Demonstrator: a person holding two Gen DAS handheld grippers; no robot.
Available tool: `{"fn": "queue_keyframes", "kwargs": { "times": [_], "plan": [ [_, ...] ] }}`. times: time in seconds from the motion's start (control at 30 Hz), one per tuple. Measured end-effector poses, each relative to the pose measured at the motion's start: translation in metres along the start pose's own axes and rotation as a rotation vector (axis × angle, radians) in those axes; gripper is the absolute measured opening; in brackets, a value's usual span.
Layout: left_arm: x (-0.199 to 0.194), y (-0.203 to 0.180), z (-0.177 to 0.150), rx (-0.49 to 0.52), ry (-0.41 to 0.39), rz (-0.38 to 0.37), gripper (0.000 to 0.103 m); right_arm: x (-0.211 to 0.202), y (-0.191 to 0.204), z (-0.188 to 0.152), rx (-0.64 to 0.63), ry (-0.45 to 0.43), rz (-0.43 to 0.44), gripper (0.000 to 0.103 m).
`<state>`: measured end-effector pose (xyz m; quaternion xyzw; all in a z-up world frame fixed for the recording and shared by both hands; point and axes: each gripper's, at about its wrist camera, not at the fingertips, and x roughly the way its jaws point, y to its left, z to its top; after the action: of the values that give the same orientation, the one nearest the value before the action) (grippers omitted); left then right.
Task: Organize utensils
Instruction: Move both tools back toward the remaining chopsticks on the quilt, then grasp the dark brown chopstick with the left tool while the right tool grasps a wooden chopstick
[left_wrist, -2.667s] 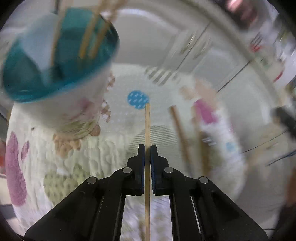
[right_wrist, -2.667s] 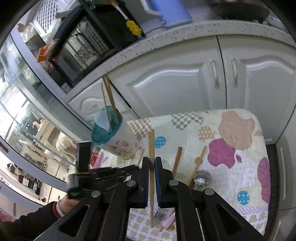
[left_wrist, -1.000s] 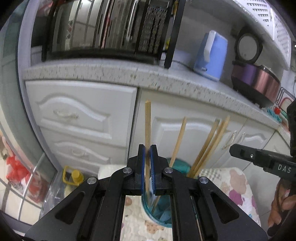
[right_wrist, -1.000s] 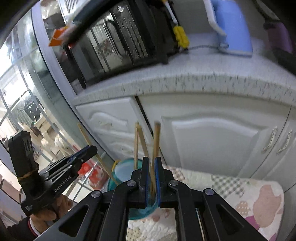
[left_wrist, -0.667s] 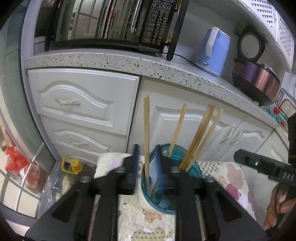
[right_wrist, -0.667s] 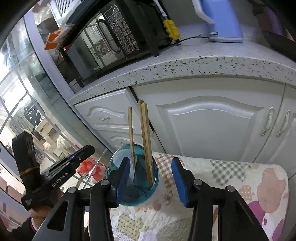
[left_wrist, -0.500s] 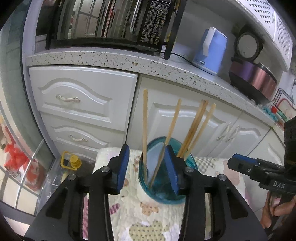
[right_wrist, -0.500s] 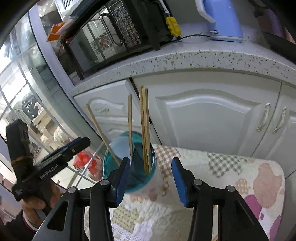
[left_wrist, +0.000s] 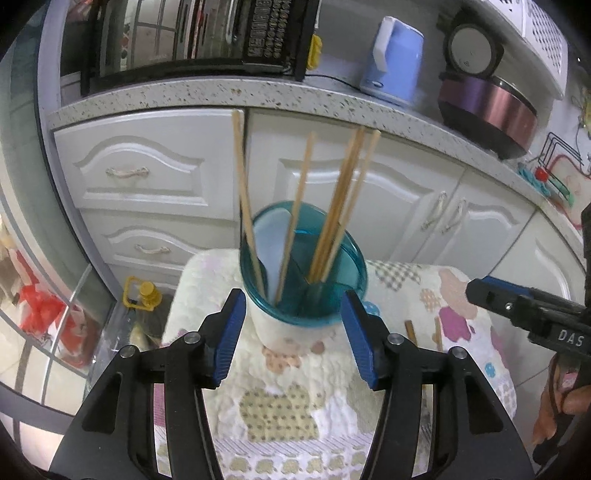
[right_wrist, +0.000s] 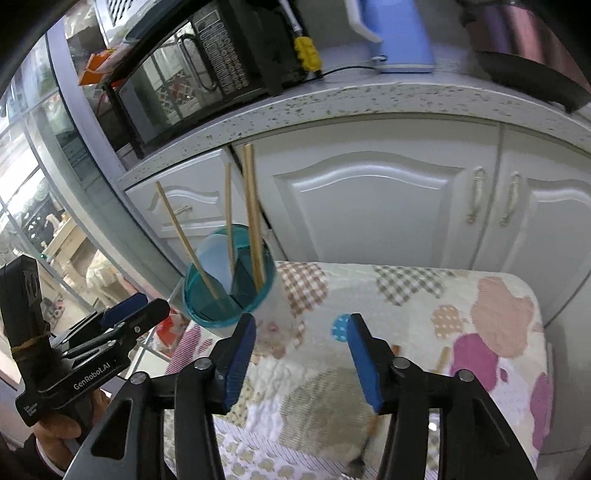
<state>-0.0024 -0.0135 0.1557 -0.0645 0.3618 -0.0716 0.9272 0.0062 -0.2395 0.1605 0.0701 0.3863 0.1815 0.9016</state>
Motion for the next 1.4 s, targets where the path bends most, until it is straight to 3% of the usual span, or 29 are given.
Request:
{"fn": "queue_keyframes", "kwargs": {
  "times": [0.23, 0.5, 0.6, 0.83, 0.9, 0.93, 1.03, 1.27, 1.4],
  "plan": [
    [-0.006, -0.016, -0.01, 0.021, 0.004, -0.008, 0.054, -0.028, -0.007, -0.014, -0.035, -0.039, -0.094, 0.058],
    [-0.009, -0.03, -0.015, 0.044, 0.009, -0.024, 0.055, -0.04, -0.022, -0.027, -0.013, -0.029, -0.124, 0.061],
    [-0.006, -0.033, -0.017, 0.055, 0.018, -0.044, 0.055, -0.045, -0.035, -0.036, -0.001, -0.021, -0.157, 0.068],
    [0.02, -0.034, -0.03, 0.053, 0.103, -0.106, 0.055, -0.031, -0.093, -0.07, 0.115, 0.05, -0.203, 0.068],
    [0.027, -0.037, -0.035, 0.054, 0.129, -0.122, 0.055, -0.017, -0.111, -0.08, 0.162, 0.098, -0.197, 0.055],
    [0.029, -0.038, -0.037, 0.059, 0.137, -0.125, 0.055, -0.008, -0.12, -0.085, 0.194, 0.127, -0.175, 0.043],
    [0.037, -0.043, -0.042, 0.08, 0.158, -0.128, 0.055, 0.018, -0.137, -0.091, 0.263, 0.193, -0.126, 0.042],
    [0.058, -0.049, -0.048, 0.103, 0.217, -0.133, 0.055, 0.061, -0.152, -0.078, 0.324, 0.248, -0.09, 0.04],
    [0.065, -0.053, -0.049, 0.096, 0.23, -0.137, 0.055, 0.087, -0.155, -0.067, 0.319, 0.278, -0.106, 0.031]
  ]
}}
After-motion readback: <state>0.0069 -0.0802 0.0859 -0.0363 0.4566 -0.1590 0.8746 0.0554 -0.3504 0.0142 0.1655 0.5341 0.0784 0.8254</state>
